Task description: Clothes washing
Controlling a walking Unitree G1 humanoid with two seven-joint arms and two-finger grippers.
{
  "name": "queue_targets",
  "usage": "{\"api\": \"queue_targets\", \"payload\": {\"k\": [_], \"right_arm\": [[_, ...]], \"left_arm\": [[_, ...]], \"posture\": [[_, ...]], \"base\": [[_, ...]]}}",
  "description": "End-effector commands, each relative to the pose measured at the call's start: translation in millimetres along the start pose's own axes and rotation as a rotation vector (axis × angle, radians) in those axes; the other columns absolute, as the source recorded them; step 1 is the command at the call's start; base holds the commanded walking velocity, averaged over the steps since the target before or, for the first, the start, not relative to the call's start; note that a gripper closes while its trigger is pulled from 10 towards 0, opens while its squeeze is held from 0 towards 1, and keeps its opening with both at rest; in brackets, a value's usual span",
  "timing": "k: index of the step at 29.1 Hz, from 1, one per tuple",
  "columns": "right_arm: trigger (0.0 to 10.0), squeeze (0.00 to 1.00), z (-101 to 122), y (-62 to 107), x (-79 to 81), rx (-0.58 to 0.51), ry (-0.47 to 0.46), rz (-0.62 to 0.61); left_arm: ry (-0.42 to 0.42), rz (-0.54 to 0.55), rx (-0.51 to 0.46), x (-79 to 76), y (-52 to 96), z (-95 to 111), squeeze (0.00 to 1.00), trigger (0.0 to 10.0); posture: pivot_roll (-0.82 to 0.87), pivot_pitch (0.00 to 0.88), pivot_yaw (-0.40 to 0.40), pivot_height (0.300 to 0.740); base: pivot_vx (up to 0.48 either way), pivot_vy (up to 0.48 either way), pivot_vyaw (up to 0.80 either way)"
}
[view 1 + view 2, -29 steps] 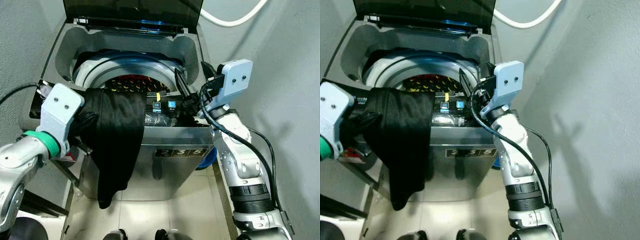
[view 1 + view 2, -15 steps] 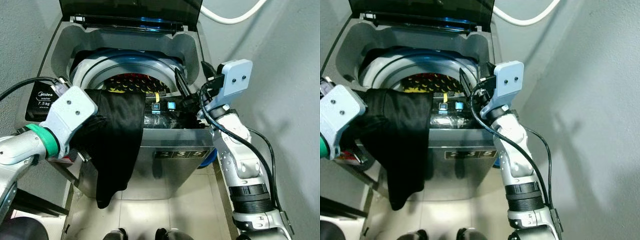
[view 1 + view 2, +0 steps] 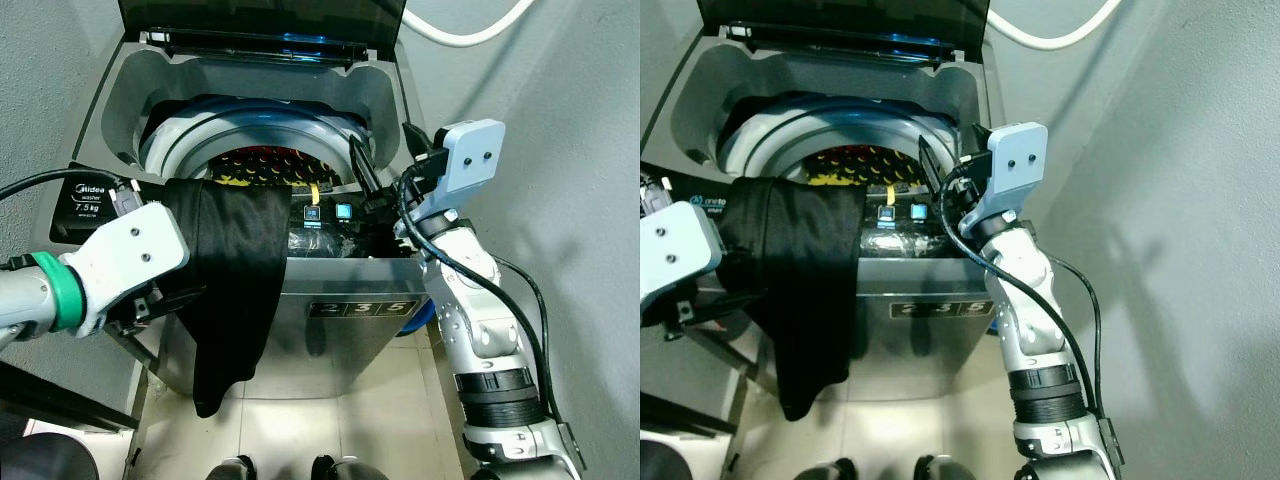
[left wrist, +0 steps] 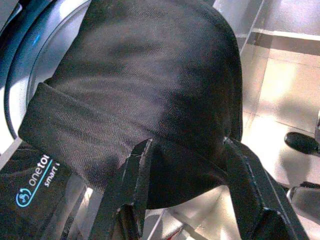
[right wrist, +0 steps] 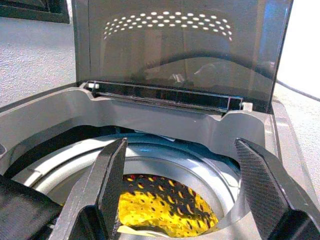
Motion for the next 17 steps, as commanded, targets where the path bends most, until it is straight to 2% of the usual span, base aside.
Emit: {"api": "queue_targets", "payload": {"k": [1,2,5,6,7,8,9,11,13,15,16,17], "right_arm": [[10.0,0.0,-2.5,0.6,0.2,0.005,0.004,0.004],[10.0,0.0,-2.3,0.4,0.5,0.004,0.004,0.006],[10.0,0.0,-2.3,0.3,0.6,0.003,0.004,0.006],[10.0,0.0,-2.1,-0.4,0.7,0.002,0.003,0.007],[10.0,0.0,-1.6,-1.0,0.6,0.001,0.004,0.006],[10.0,0.0,-1.1,-1.1,0.2,-0.001,0.005,0.005],[10.0,0.0,-1.1,-1.1,0.2,-0.001,0.005,0.005],[10.0,0.0,-0.8,-0.5,-0.7,-0.001,0.006,0.0],[10.0,0.0,-0.8,-0.5,-0.7,-0.001,0.006,0.0],[10.0,0.0,-1.2,0.5,-1.5,0.001,0.007,-0.004],[10.0,0.0,-1.2,0.5,-1.5,0.001,0.007,-0.004],[10.0,0.0,-1.4,0.7,-1.6,0.001,0.007,-0.005]], "left_arm": [[-0.063,-0.041,0.042,-1.9,-0.9,-8.4,1.0,10.0],[-0.092,-0.051,0.058,-1.1,-1.5,-11.5,1.0,10.0],[-0.112,-0.06,0.07,-0.8,-1.5,-13.6,1.0,10.0],[-0.167,-0.06,0.086,3.4,-4.5,-17.1,1.0,10.0],[-0.257,-0.055,0.093,8.7,-8.8,-16.9,0.0,10.0],[-0.331,-0.058,0.088,11.4,-12.8,-14.0,0.0,10.0],[-0.331,-0.058,0.088,11.4,-12.8,-14.0,0.0,10.0],[-0.434,-0.067,0.08,12.9,-17.0,-8.5,0.0,10.0],[-0.434,-0.067,0.08,12.9,-17.0,-8.5,0.0,10.0],[-0.531,-0.059,0.081,14.9,-19.4,-5.6,0.0,10.0],[-0.531,-0.059,0.081,14.9,-19.4,-5.6,0.0,10.0],[-0.566,-0.051,0.087,16.6,-20.4,-6.2,0.0,10.0]], "posture": [[0.12,0.105,-0.02,0.74],[0.12,0.105,-0.02,0.74],[0.12,0.105,-0.02,0.74],[0.12,0.1,-0.023,0.74],[0.12,0.101,-0.02,0.74],[0.11,0.102,-0.019,0.74],[0.11,0.102,-0.019,0.74],[0.11,0.105,-0.016,0.74],[0.11,0.105,-0.016,0.74],[0.11,0.109,-0.015,0.74],[0.11,0.109,-0.015,0.74],[0.11,0.111,-0.015,0.74]], "base": [[0.0,0.0,0.0],[0.0,0.0,0.0],[0.0,0.0,0.0],[0.0,0.0,0.0],[0.0,0.0,0.0],[0.0,0.0,0.0],[0.0,0.0,0.0],[0.0,0.0,0.0],[0.0,0.0,0.0],[0.0,0.0,0.0],[0.0,0.0,0.0],[0.0,0.0,0.0]]}}
Point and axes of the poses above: a point about 5 cm out from each wrist's last joint towards the gripper, its own y axis pointing back from the gripper into the wrist, its own z axis along the axis of the wrist's last joint, x = y × z, the point moved 5 cm from there along -y, pointing out of the wrist towards the gripper, and after that the axes turned 12 degrees about y, right-handed, at the moved point
